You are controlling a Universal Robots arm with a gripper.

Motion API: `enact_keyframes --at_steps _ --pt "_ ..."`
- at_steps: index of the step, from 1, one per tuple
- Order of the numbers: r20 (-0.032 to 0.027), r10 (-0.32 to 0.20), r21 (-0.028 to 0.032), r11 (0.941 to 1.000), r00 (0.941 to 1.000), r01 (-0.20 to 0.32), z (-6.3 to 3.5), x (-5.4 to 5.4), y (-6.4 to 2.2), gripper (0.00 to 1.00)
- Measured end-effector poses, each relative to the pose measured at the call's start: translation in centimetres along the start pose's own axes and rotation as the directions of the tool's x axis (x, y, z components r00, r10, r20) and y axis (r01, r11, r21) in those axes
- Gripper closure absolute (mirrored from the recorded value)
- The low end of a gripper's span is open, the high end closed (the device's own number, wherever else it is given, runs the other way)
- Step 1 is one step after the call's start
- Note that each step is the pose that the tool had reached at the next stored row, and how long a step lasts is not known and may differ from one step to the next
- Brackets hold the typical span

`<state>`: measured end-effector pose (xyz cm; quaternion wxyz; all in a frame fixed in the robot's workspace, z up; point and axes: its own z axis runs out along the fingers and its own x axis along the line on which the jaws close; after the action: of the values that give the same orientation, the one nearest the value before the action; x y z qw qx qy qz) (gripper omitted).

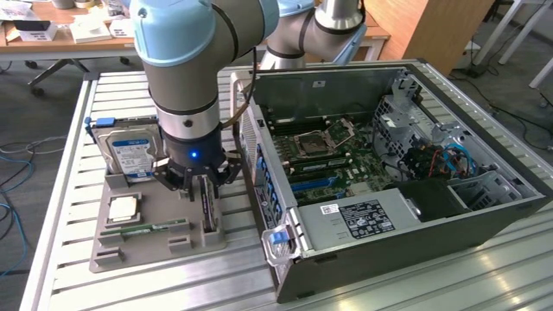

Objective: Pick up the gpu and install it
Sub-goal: 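Pick up the gpu and move the gpu toward the slot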

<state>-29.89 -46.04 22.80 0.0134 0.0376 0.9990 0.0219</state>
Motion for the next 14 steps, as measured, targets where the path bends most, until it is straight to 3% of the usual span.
enact_keyframes --at_steps 14 --pt "0.0001 0.000 -0.0001 1.0000 1.0000 0.000 0.01 -0.06 0.01 0.53"
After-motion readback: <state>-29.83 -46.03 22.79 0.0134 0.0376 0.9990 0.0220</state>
